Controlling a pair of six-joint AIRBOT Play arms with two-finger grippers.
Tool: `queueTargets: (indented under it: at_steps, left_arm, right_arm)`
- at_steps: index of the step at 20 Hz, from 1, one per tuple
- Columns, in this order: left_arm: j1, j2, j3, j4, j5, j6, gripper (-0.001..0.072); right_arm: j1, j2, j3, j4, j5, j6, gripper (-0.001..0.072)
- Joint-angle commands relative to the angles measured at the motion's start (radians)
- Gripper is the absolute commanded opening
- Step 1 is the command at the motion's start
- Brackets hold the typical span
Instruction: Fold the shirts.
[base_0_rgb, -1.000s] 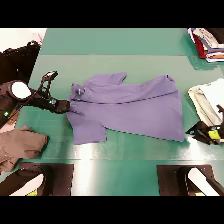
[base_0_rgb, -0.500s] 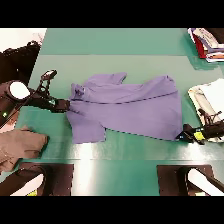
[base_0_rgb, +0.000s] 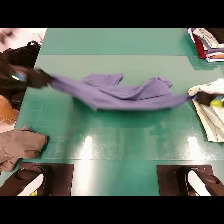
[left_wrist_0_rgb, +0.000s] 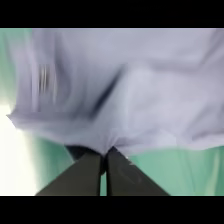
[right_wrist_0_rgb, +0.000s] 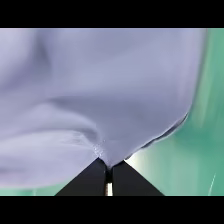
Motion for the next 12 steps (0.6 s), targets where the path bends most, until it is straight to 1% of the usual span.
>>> queueTargets:
  at_steps: [1, 5, 7, 10, 12]
  left_arm:
    - [0.001, 0.060, 0.318, 0.012, 0.000, 0.000, 0.0027]
    - [0.001, 0.061, 0.715, 0.011, 0.015, -0.001, 0.0027]
    - [0.001, 0.061, 0.851, 0.007, 0.061, -0.010, 0.0027]
    - [0.001, 0.061, 0.962, -0.041, 0.119, -0.011, 0.0026]
    - [0.001, 0.059, 0.962, -0.080, 0.134, -0.010, 0.0026]
  right_arm:
    - [0.037, 0.072, 0.325, 0.029, -0.060, 0.007, 0.0013]
    - [-0.027, 0.105, 0.673, 0.029, -0.056, 0.006, 0.0012]
    - [-0.102, 0.117, 0.800, 0.029, -0.045, 0.006, 0.0012]
    - [-0.270, 0.119, 0.941, 0.030, 0.005, 0.007, 0.0012]
    - [-0.392, 0.092, 1.026, 0.034, 0.062, 0.009, 0.0012]
